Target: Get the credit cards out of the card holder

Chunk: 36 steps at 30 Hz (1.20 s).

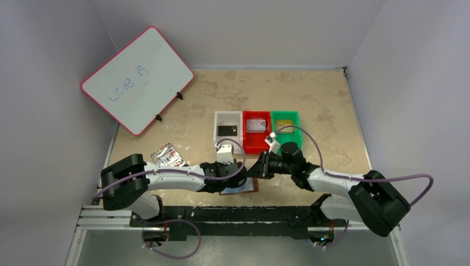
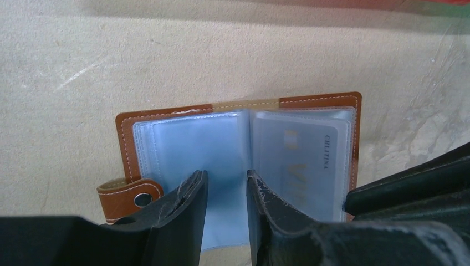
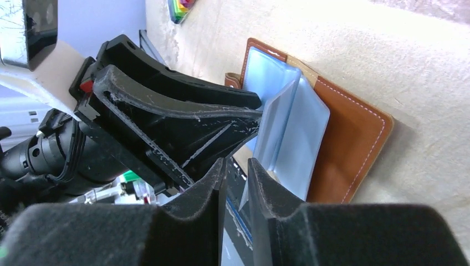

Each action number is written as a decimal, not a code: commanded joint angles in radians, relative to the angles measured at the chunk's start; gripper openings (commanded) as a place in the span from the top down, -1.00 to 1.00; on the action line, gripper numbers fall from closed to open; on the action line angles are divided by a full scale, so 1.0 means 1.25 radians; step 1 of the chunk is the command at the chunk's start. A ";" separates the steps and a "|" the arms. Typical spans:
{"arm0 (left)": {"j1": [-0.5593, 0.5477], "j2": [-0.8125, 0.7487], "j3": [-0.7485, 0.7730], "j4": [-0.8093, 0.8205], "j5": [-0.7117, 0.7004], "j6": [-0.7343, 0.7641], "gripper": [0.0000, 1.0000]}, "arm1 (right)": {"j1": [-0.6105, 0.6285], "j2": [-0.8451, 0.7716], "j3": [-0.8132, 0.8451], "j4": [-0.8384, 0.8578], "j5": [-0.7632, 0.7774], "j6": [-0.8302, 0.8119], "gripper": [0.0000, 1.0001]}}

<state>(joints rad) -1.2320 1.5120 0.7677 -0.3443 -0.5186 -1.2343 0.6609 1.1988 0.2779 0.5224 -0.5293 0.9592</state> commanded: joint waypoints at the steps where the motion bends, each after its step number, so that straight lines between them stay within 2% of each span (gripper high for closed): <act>1: 0.001 -0.036 -0.023 0.001 -0.001 -0.005 0.37 | 0.005 0.041 -0.003 0.114 -0.060 0.032 0.53; 6: 0.001 -0.059 -0.024 -0.016 -0.013 -0.006 0.37 | 0.012 0.073 0.019 0.096 -0.054 0.018 0.52; 10: 0.001 -0.076 -0.025 -0.027 -0.026 -0.012 0.37 | 0.035 0.067 0.089 -0.106 0.081 -0.031 0.85; 12: 0.002 -0.081 -0.025 -0.032 -0.030 -0.013 0.37 | 0.039 0.053 0.101 -0.159 0.125 -0.044 0.95; 15: 0.001 -0.085 -0.025 -0.039 -0.037 -0.018 0.37 | 0.040 0.036 0.072 -0.107 0.101 -0.034 1.00; 19: 0.001 -0.089 -0.038 -0.026 -0.034 -0.022 0.36 | 0.039 0.081 0.050 -0.054 0.073 -0.018 1.00; 22: 0.001 -0.091 -0.051 0.011 -0.007 -0.013 0.34 | 0.039 0.119 0.003 0.100 0.029 0.027 0.88; 24: 0.001 -0.096 -0.064 0.044 0.009 -0.019 0.34 | 0.040 0.141 -0.023 0.148 0.014 0.064 0.85; 32: 0.001 -0.157 -0.109 0.109 0.007 -0.022 0.30 | 0.041 0.082 -0.017 0.010 0.107 0.036 0.56; 36: 0.002 -0.180 -0.122 0.137 0.005 -0.025 0.26 | 0.041 0.058 -0.019 -0.020 0.125 0.035 0.48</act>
<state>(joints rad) -1.2316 1.3327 0.6338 -0.2600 -0.5034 -1.2484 0.7071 1.3025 0.2497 0.5404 -0.4232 1.0061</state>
